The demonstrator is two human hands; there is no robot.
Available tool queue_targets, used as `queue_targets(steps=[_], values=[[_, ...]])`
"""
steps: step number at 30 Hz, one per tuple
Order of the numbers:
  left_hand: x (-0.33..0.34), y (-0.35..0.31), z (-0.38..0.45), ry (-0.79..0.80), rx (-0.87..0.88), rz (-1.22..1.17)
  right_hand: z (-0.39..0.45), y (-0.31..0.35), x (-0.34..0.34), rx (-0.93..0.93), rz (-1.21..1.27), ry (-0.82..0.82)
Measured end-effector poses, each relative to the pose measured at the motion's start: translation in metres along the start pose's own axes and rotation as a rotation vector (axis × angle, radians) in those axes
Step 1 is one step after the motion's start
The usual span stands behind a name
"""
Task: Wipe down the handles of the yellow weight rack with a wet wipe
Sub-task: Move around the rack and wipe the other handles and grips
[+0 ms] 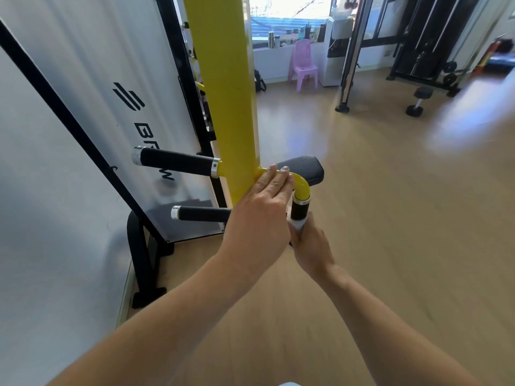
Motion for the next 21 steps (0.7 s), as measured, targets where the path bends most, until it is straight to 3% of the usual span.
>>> queue_targets(steps=[3, 7, 9, 13, 15, 18, 19, 21], values=[[0.0, 0.002, 0.002, 0.006, 0.0, -0.016, -0.002, -0.024, 0.013, 0.081, -0.049, 0.053], [0.0, 0.0, -0.004, 0.003, 0.016, -0.042, 0.005, 0.025, -0.024, -0.029, 0.138, -0.113], [-0.001, -0.002, -0.008, -0.005, 0.025, -0.031, 0.003, 0.031, -0.026, -0.072, 0.187, -0.122], [0.0, -0.006, -0.013, 0.01, 0.078, -0.076, -0.009, -0.041, 0.027, 0.107, -0.021, 0.09], [0.004, -0.003, -0.028, 0.052, 0.096, -0.185, -0.026, -0.098, 0.057, 0.319, -0.186, 0.308], [0.013, 0.012, -0.077, 0.059, 0.03, -0.311, -0.064, -0.119, 0.098, 0.389, -0.218, 0.578], [0.016, 0.022, -0.097, 0.029, -0.023, -0.347, -0.071, -0.105, 0.105, 0.375, -0.164, 0.571], [0.018, 0.051, -0.134, -0.068, -0.216, -0.403, -0.07, -0.052, 0.099, 0.242, -0.094, 0.408]])
Point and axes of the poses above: each hand's wrist, its own z-axis towards the middle knuckle, its own x-axis out of the palm, y = z × x, the point moved 10 cm from there along z, towards the middle knuckle, and after that the axes turned 10 degrees about x, right-handed, at the moved point
